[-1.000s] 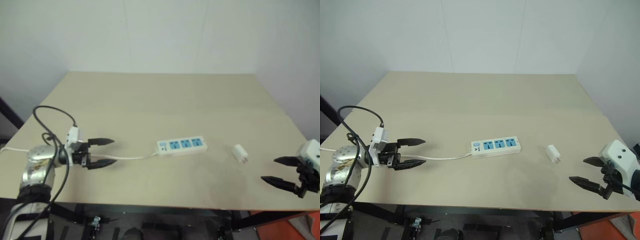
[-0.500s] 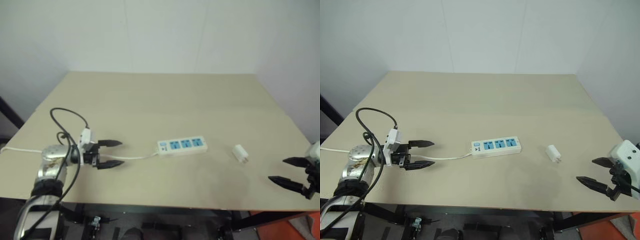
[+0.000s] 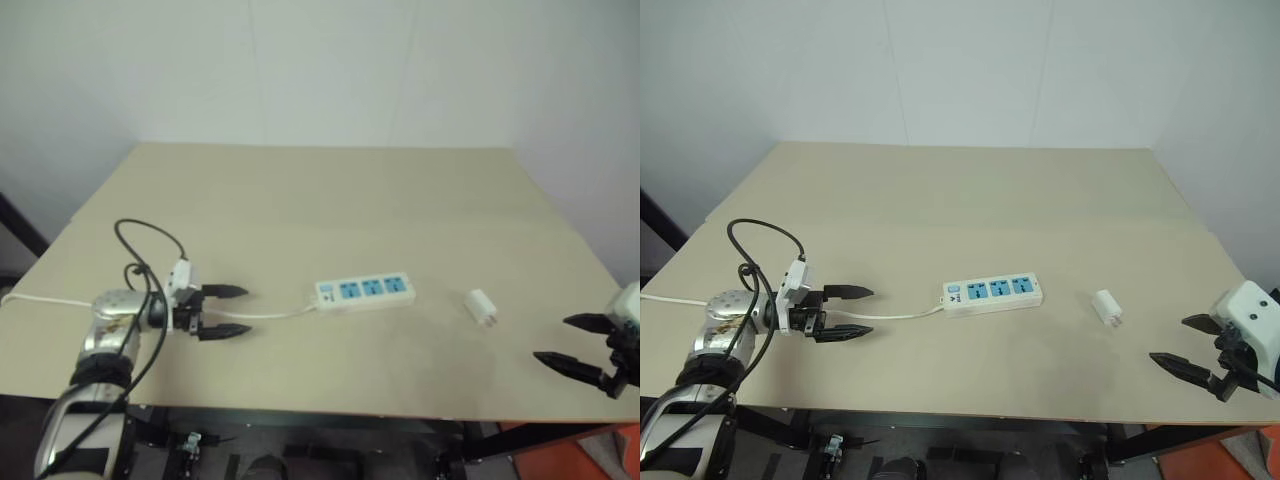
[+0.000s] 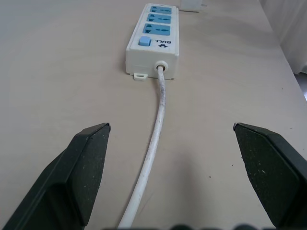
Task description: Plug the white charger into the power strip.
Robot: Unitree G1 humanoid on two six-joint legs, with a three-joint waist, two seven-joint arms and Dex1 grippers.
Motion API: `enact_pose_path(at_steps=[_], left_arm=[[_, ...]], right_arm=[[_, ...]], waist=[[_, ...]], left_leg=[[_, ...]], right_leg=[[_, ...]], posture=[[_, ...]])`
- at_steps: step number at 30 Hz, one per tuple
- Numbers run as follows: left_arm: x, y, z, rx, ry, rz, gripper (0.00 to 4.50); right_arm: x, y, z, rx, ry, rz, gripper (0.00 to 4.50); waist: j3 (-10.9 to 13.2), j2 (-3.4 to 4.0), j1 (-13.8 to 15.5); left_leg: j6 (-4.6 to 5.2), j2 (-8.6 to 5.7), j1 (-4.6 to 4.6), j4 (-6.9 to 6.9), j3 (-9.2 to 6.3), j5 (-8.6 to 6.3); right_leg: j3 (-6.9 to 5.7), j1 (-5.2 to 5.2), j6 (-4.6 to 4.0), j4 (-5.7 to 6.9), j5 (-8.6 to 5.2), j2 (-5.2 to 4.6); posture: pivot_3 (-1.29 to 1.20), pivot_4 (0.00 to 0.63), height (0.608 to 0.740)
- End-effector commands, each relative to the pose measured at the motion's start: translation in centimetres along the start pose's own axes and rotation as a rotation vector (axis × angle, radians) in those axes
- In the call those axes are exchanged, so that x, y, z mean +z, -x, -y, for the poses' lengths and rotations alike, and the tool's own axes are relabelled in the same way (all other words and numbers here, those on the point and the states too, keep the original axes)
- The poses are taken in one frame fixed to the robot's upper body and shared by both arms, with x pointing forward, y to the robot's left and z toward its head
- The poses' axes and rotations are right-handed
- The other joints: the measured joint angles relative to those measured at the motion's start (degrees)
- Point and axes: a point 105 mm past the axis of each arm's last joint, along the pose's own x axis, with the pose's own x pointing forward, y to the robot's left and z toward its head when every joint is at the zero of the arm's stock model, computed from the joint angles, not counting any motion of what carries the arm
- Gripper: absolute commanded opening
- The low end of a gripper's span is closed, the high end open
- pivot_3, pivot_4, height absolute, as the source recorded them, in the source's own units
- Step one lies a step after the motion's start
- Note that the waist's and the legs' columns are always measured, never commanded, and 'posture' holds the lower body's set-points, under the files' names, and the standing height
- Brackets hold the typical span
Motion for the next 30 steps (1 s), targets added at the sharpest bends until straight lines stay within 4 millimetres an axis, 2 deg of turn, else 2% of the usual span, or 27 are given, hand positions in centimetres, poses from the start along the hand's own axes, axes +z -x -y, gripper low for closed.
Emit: enact_pose_path(at_steps=[1,5,9,12,16,19,22,30], left_arm=[[-0.1,-1.6,-0.2,-0.048,-0.088,-0.066,4.48],[0.1,-4.6,-0.7,-0.089,-0.132,-0.08,4.48],[1.1,-7.6,-1.0,-0.103,-0.132,-0.03,4.48],[1.0,-9.1,-1.3,-0.094,-0.156,-0.055,4.48],[1.5,-10.7,-1.7,-0.05,-0.187,-0.037,4.48],[2.4,-11.5,-1.6,-0.054,-0.17,0.044,4.48],[2.5,-12.5,-1.5,-0.032,-0.174,0.066,4.48],[2.9,-13.9,-1.7,0.023,-0.109,0.145,4.48]], right_arm=[[2.6,-0.3,-1.3,0.039,0.002,0.047,4.5],[5.4,-1.9,-3.9,0.123,0.02,0.115,4.5],[7.3,-4.6,-5.7,0.14,0.028,0.193,4.5],[8.1,-6.9,-6.9,0.149,0.025,0.223,4.5],[8.8,-8.5,-8.0,0.147,0.032,0.247,4.5],[9.2,-9.2,-8.4,0.144,0.027,0.262,4.5],[9.3,-9.7,-8.9,0.142,0.028,0.268,4.5],[9.2,-9.7,-9.4,0.129,0.027,0.267,4.5]], waist=[[0.0,0.0,0.11],[0.01,-0.04,0.23],[0.13,-0.3,0.16],[0.18,-0.39,-0.01],[0.18,-0.39,0.17],[0.18,-0.39,0.28],[0.18,-0.39,0.38],[0.18,-0.39,0.46]], left_leg=[[0.0,-0.01,0.0,0.0,0.0,0.0],[0.0,-0.02,-0.03,0.03,-0.02,0.0],[0.0,-0.04,-0.13,0.06,-0.04,0.0],[0.0,-0.05,-0.18,0.07,-0.05,0.0],[0.0,-0.07,-0.18,0.07,-0.07,0.0],[0.0,-0.1,-0.2,0.1,-0.08,0.0],[0.0,-0.1,-0.2,0.1,-0.1,0.0],[0.01,-0.13,-0.21,0.11,-0.12,0.0]], right_leg=[[0.0,0.0,0.0,0.0,0.0,-0.01],[0.0,0.02,0.0,0.0,0.01,0.0],[-0.02,-0.03,0.01,-0.03,0.01,-0.01],[-0.02,-0.09,0.0,-0.02,0.02,-0.02],[-0.02,-0.13,-0.09,0.03,0.07,-0.02],[-0.02,-0.13,-0.08,0.05,0.08,-0.05],[-0.04,-0.12,-0.08,0.05,0.09,-0.04],[-0.05,-0.12,-0.24,0.06,0.18,-0.06]], posture=[[0.0,0.15,0.74],[0.0,0.15,0.74],[0.0,0.15,0.74],[0.0,0.15,0.74],[0.0,0.15,0.74],[0.0,0.15,0.74],[0.0,0.15,0.74],[0.0,0.15,0.74]])
